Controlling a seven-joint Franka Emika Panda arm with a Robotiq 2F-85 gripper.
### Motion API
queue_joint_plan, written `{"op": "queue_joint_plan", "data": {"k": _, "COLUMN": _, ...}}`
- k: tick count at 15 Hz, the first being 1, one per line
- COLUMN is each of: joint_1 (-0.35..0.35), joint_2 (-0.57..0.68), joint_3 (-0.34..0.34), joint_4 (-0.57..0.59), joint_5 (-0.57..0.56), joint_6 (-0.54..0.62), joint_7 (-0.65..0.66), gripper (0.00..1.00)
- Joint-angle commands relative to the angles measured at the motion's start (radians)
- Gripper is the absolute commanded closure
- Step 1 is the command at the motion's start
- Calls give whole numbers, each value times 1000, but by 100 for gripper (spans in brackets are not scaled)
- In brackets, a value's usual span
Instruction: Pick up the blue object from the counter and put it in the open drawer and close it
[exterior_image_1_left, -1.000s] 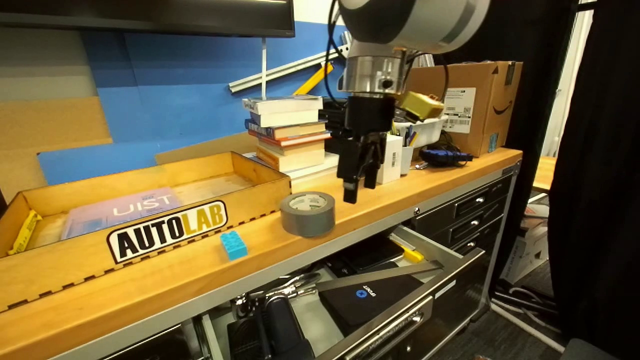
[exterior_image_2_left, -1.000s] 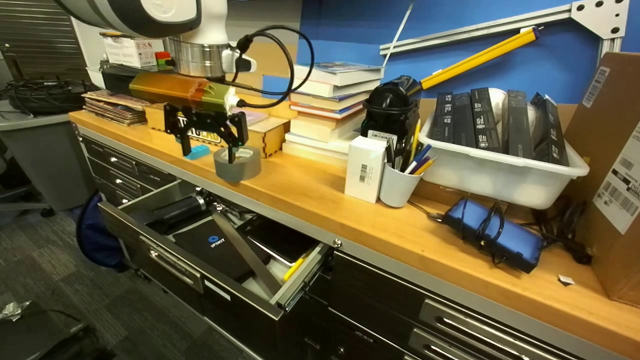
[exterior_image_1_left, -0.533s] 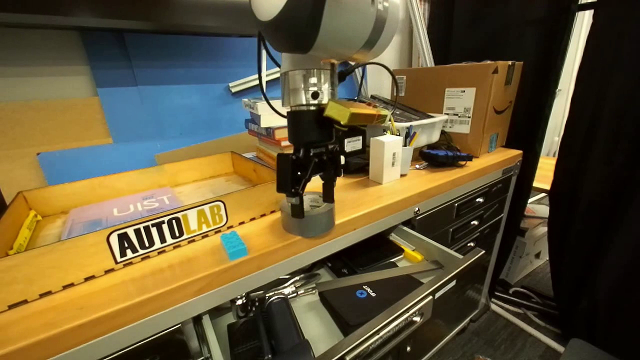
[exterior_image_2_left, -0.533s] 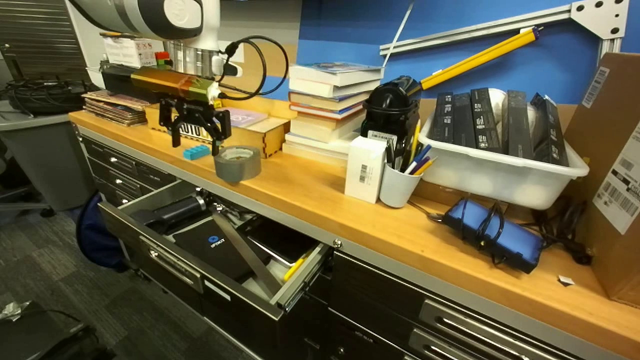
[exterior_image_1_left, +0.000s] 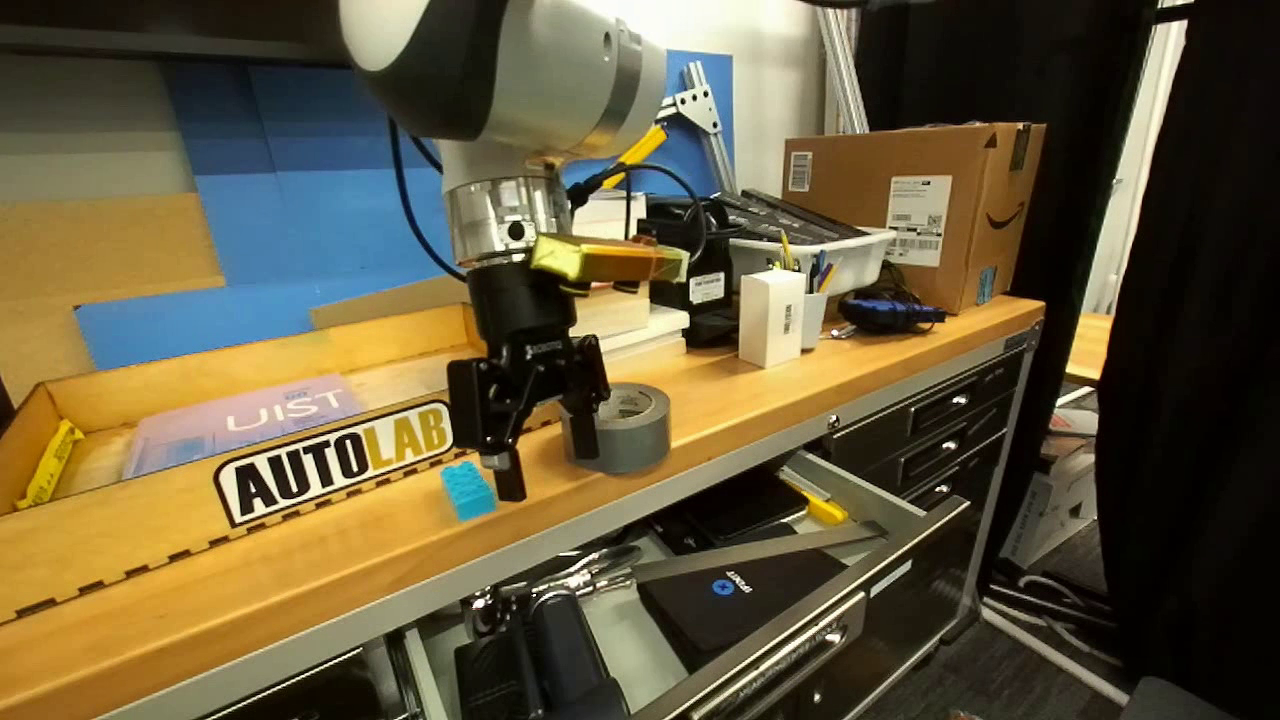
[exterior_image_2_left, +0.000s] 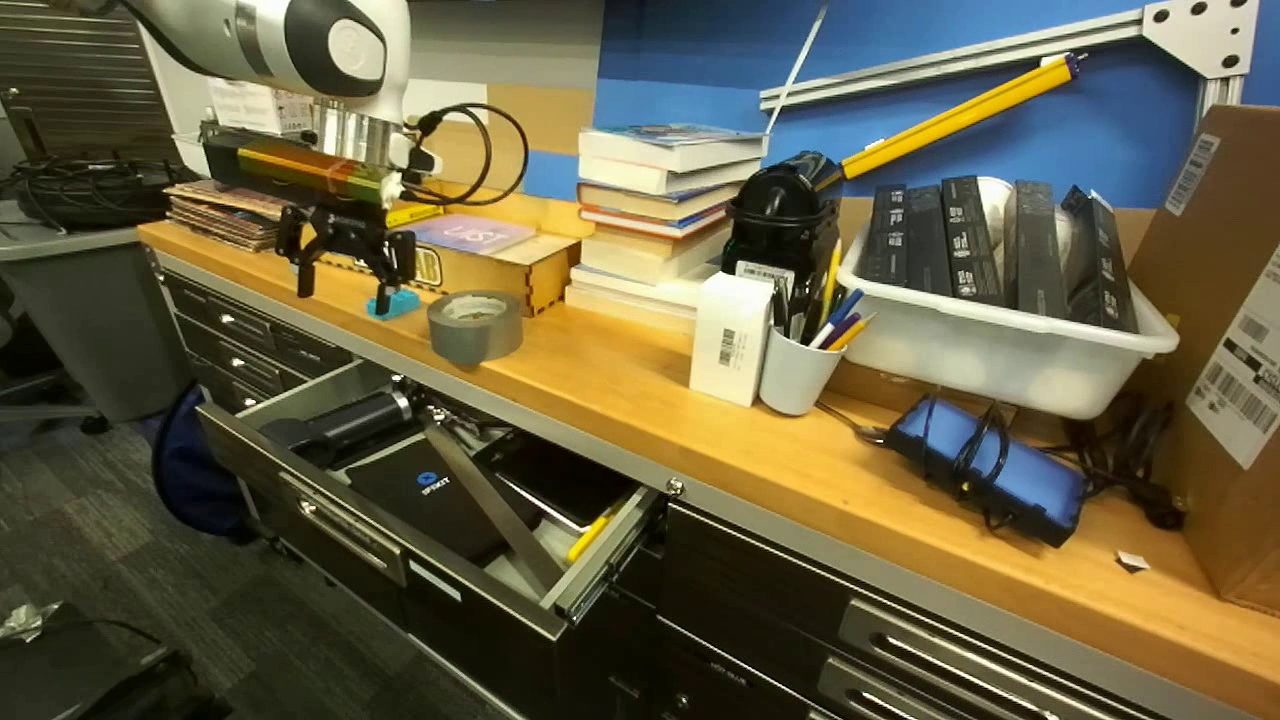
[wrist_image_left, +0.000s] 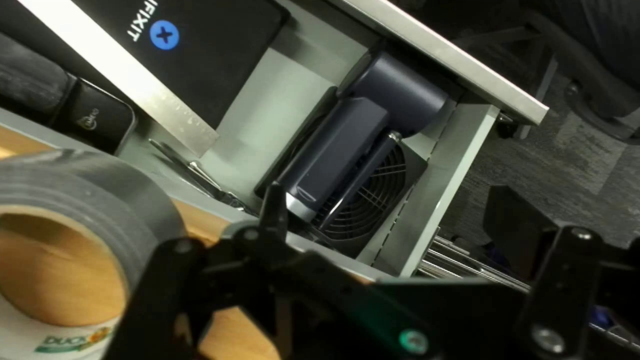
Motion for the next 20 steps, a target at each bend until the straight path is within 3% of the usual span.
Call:
{"op": "queue_joint_plan", "data": {"k": 1, "joint_1": 41, "joint_2": 85, "joint_3": 10, "joint_4": 104, "joint_5": -71, "joint_6": 25, "joint_7": 135, "gripper": 0}}
{"op": "queue_joint_plan", "data": {"k": 5, "joint_1": 81, "joint_2": 163, "joint_3": -11, "joint_4": 170, "joint_5": -172, "joint_6": 109, "joint_7": 324, "gripper": 0}}
{"op": "queue_joint_plan", "data": {"k": 14, "joint_1": 109, "joint_2": 268, "joint_3": -29, "joint_4": 297, "joint_5": -202, "joint_6": 90, "joint_7": 423, "gripper": 0}}
{"op": "queue_joint_plan", "data": {"k": 15, "joint_1": 111, "joint_2": 270, "joint_3": -33, "joint_4": 301, "joint_5": -206, "joint_6": 93, "joint_7": 429, "gripper": 25}}
{"op": "queue_joint_plan", "data": {"k": 16, "joint_1": 113, "joint_2": 270, "joint_3": -36, "joint_4": 302, "joint_5": -209, "joint_6": 95, "joint_7": 434, "gripper": 27}}
{"op": "queue_joint_plan", "data": {"k": 20, "joint_1": 105, "joint_2": 259, "joint_3": -37, "joint_4": 296, "joint_5": -200, "joint_6": 93, "joint_7": 419, "gripper": 58}}
